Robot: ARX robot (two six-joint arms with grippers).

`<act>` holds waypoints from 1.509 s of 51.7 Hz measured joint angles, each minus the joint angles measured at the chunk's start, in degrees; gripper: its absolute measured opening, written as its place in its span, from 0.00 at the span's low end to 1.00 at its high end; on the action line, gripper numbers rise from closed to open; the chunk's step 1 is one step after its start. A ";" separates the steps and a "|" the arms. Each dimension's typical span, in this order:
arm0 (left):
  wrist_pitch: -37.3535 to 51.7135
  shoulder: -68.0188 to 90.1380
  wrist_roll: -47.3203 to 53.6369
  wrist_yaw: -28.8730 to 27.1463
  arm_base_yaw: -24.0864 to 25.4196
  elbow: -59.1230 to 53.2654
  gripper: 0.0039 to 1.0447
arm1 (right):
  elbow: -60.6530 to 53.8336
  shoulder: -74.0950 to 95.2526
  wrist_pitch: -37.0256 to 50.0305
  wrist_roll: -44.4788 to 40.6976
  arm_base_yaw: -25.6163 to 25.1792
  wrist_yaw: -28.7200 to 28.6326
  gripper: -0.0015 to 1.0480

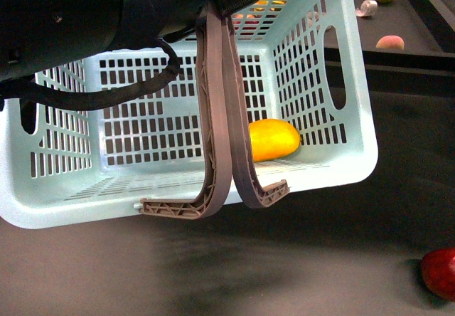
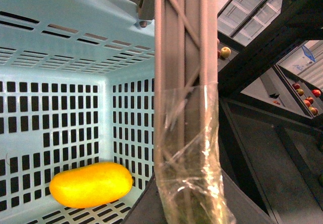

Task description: Pick mango with right arm and hold basket with left

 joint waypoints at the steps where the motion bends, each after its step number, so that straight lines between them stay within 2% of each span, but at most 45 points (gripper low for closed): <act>1: 0.00 0.00 0.00 0.00 0.00 0.02 0.06 | 0.00 -0.46 -0.55 0.00 0.00 0.00 0.02; 24: 0.00 0.00 -0.02 0.02 0.00 0.02 0.06 | 0.00 -9.42 -9.46 -0.02 0.00 -0.04 0.02; 30: 0.00 0.00 0.00 0.13 0.00 0.00 0.06 | 0.04 -16.98 -18.86 -0.17 0.00 -0.22 0.02; 61: 0.00 0.00 0.00 0.02 0.00 0.00 0.06 | 0.04 -18.93 -19.39 -0.31 0.00 -0.24 0.02; 67: 0.00 0.00 -0.02 0.04 0.00 0.00 0.06 | 0.04 -18.93 -19.39 -0.35 0.00 -0.22 0.26; 74: -0.02 0.00 0.00 -0.09 -0.02 0.00 0.06 | 0.04 -18.93 -19.39 -0.35 0.00 -0.22 0.46; 76: -1.38 0.00 1.11 -4.13 -0.81 0.37 0.06 | 0.04 -18.93 -19.39 -0.35 0.00 -0.22 0.51; 78: -5.70 0.17 2.64 -12.46 -1.79 1.86 0.06 | 0.04 -18.93 -19.39 -0.35 0.00 -0.20 0.57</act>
